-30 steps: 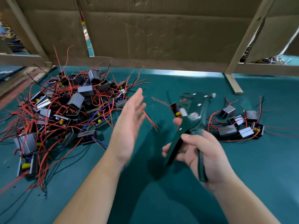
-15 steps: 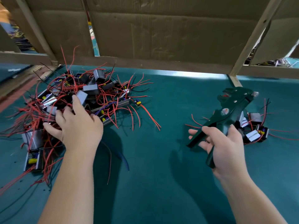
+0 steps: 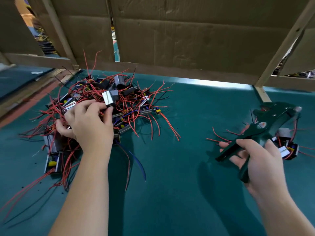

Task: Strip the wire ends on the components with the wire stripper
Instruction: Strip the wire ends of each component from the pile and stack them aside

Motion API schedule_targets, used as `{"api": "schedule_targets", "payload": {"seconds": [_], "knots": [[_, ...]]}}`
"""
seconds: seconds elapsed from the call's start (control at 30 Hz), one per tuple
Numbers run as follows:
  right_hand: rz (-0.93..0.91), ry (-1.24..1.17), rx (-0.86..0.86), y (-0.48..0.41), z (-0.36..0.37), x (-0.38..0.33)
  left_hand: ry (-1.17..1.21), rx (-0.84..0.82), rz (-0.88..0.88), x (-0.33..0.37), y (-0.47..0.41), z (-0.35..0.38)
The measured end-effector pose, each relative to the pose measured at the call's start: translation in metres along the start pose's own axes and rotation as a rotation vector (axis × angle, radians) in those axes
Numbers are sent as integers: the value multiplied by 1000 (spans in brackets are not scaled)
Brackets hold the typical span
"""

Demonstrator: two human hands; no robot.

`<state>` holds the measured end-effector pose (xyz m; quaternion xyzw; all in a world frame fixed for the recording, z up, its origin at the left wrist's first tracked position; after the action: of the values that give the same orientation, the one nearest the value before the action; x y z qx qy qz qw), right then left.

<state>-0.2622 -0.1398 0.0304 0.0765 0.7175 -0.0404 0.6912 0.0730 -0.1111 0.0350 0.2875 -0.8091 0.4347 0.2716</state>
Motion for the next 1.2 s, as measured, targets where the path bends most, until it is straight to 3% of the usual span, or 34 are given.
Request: {"api": "schedule_targets", "payload": {"seconds": [0.17, 0.27, 0.37, 0.5, 0.67, 0.83, 1.0, 1.07, 1.2], "knots": [[-23, 218, -5, 0, 2, 6, 286, -50, 291, 25, 9, 0], [-45, 283, 7, 0, -1, 8, 463, -128, 334, 40, 18, -1], [-154, 51, -97, 3, 1, 2, 492, -175, 439, 54, 29, 0], [-141, -345, -464, 18, 17, -14, 514, -338, 589, 66, 41, 9], [-119, -359, -708, 33, 26, -15, 457, -522, 594, 72, 56, 23], [-97, -292, -756, 37, 35, -6, 411, -603, 622, 79, 67, 26], [-94, -152, -684, 35, 36, -1, 508, -629, 654, 88, 71, 26], [-65, -203, -677, 34, 36, 0, 533, -646, 685, 90, 74, 26], [-43, -386, -762, 30, 33, -7, 387, -490, 640, 92, 74, 19]]}}
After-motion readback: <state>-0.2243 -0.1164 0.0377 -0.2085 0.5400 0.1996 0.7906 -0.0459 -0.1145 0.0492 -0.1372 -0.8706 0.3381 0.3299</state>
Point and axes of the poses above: each hand's wrist, its own y-axis away from the middle knuckle, its own z-axis out of the palm, x = y × z, the point moved 3 cm from there along -y, towards the middle knuckle, and after that the axes turned 15 degrees about y, right-handed, at the moved point
